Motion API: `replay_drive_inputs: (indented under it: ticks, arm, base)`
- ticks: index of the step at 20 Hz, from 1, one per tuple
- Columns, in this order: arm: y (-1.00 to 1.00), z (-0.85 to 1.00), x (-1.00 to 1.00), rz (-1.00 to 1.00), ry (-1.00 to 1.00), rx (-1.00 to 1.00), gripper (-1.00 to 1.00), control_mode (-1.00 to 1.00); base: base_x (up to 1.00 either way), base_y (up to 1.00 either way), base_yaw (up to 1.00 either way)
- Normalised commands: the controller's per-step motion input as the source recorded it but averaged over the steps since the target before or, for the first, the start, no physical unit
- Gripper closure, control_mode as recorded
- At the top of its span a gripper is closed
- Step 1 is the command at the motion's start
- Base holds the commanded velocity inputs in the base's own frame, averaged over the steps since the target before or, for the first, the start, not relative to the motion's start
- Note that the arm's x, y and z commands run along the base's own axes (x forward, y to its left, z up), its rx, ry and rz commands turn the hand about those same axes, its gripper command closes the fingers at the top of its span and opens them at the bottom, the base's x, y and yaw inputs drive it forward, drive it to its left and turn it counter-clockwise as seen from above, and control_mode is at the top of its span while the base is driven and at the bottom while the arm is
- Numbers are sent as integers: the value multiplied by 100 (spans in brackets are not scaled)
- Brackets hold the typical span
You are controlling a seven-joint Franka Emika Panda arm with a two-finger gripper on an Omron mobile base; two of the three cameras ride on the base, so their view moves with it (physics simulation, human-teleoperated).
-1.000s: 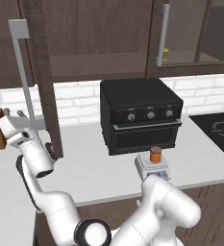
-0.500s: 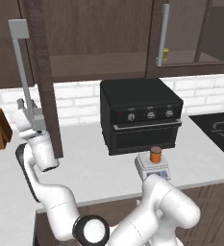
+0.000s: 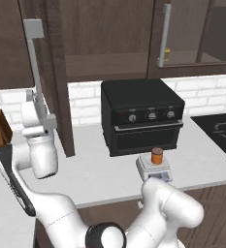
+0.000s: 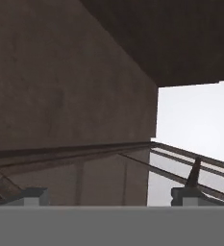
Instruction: Pick the jam and place it on the digital scale for weighing, and close the cabinet.
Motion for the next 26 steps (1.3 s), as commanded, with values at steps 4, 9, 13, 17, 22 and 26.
replay_drive_inputs:
  ticks: [4,9,13,17,22,26]
  arm:
    - [-36,16,-63,-2,-10,33,-100,-100]
    - [-76,29,-36,-2,-1,32,-100,-100]
    - [-79,56,-15,-1,0,26,-100,-100]
    - [-74,52,0,-4,4,22,-100,-100]
    - [-77,33,61,-26,21,9,-100,-100]
    - [-63,1,100,-33,42,2,-100,-100]
  base:
    - [0,0,0]
    - [0,0,0]
    - [0,0,0]
    - [0,0,0]
    - [0,0,0]
    - [0,0,0]
